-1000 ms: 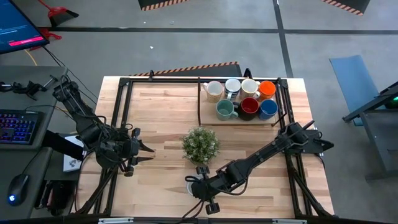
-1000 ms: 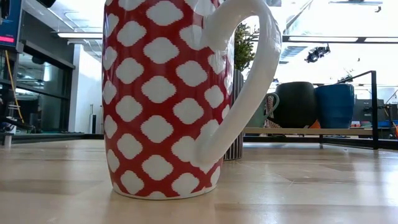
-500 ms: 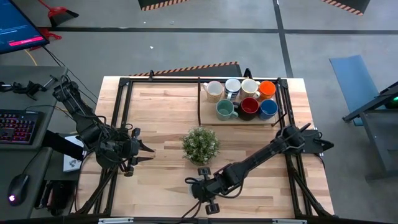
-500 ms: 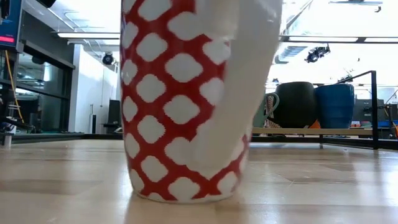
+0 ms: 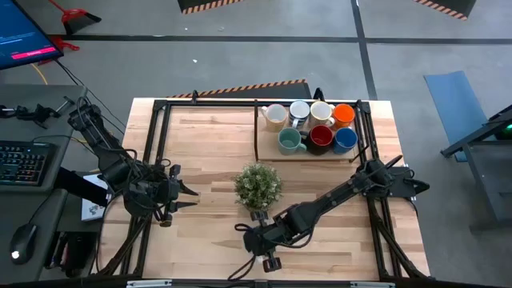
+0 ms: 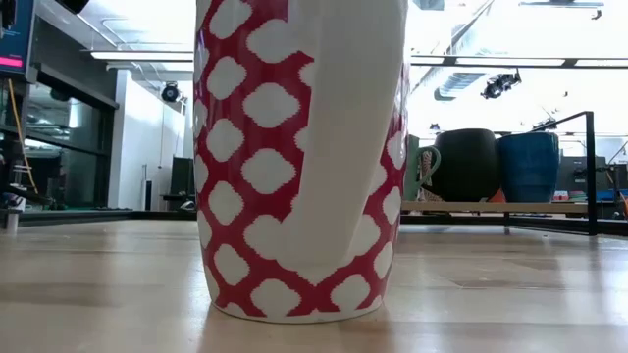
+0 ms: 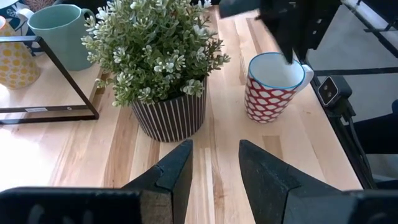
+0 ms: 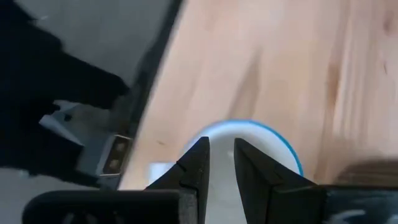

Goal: Place coffee mugs
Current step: Put the red patterned mug on the shelf

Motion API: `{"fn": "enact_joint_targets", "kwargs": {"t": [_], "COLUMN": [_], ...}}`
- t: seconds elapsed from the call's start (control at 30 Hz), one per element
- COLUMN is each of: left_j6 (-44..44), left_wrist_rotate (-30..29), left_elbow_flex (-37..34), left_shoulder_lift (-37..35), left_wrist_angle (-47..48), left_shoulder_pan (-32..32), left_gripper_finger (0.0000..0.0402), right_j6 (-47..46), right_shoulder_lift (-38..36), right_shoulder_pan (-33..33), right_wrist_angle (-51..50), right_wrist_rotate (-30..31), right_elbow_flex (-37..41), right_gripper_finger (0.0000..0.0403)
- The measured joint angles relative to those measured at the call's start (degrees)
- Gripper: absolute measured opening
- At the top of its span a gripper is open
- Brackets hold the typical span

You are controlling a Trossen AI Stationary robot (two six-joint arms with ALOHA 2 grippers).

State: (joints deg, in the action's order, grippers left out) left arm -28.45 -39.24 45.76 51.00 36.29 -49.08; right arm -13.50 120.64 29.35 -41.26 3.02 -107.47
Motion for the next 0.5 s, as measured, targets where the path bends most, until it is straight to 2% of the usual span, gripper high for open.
{"fn": "enact_joint_targets", "kwargs": {"t": [0.2, 0.4, 0.5], "left_j6": [0.0, 0.1, 0.2], "left_wrist_rotate": [0.0, 0.0, 0.0], "left_elbow_flex": [0.0, 0.0, 0.0], "left_shoulder_lift": [0.0, 0.0, 0.0], "left_wrist_angle": [0.0, 0.0, 0.1], "left_shoulder_pan": [0.0, 0.0, 0.0], "left_gripper_finger": [0.012, 0.012, 0.012], "right_j6": [14.9, 19.8, 18.3], "right_shoulder_lift": [-0.1, -0.1, -0.1], "right_shoulder_pan": [-0.1, -0.2, -0.2], "right_wrist_angle": [2.0, 3.4, 3.2], "right_wrist_rotate": [-3.5, -1.7, -1.7], "right_elbow_flex": [-5.1, -8.9, -9.4], "right_gripper_finger": [0.006, 0.006, 0.006]}}
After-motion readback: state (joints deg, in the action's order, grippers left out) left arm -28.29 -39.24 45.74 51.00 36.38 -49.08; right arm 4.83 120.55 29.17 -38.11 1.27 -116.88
